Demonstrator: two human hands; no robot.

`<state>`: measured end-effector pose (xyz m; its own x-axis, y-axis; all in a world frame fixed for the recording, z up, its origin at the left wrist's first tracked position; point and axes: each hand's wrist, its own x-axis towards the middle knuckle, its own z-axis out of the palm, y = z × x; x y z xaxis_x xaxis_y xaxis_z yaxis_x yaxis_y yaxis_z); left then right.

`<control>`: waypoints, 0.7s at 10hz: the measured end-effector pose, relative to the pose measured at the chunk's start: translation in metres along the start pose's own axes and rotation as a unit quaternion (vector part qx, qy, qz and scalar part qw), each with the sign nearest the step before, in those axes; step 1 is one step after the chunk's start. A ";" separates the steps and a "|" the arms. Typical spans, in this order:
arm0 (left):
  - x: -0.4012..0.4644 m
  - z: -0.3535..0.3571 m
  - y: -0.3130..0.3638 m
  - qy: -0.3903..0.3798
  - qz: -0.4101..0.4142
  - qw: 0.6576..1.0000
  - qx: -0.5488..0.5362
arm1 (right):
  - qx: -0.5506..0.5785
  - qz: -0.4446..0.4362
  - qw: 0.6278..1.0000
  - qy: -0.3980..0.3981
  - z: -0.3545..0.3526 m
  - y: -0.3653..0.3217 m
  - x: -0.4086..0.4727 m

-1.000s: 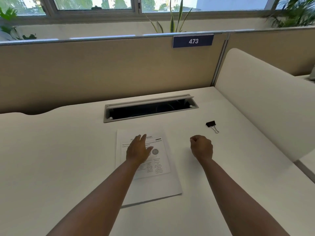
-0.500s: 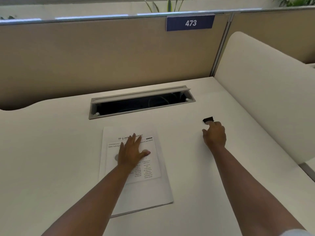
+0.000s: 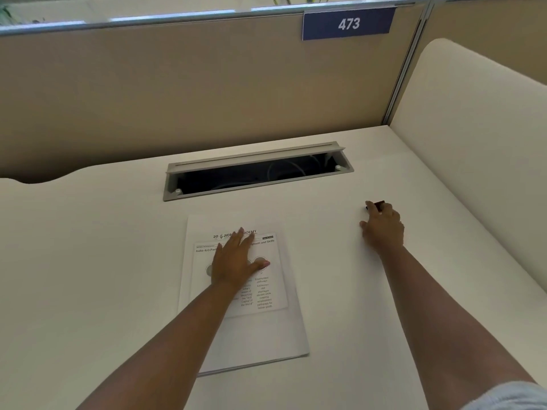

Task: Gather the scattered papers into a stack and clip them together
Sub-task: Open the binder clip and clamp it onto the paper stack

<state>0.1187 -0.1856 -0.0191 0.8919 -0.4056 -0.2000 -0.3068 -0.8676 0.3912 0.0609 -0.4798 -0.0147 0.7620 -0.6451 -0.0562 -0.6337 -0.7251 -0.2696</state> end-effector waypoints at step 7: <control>-0.001 -0.003 0.003 -0.004 -0.006 1.000 0.014 | 0.183 0.018 0.982 0.044 -0.006 -0.018 -0.018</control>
<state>0.1175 -0.1871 -0.0148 0.8934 -0.3964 -0.2112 -0.3050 -0.8806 0.3626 0.0579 -0.4562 -0.0032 0.7147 -0.6994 0.0067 -0.5583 -0.5762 -0.5969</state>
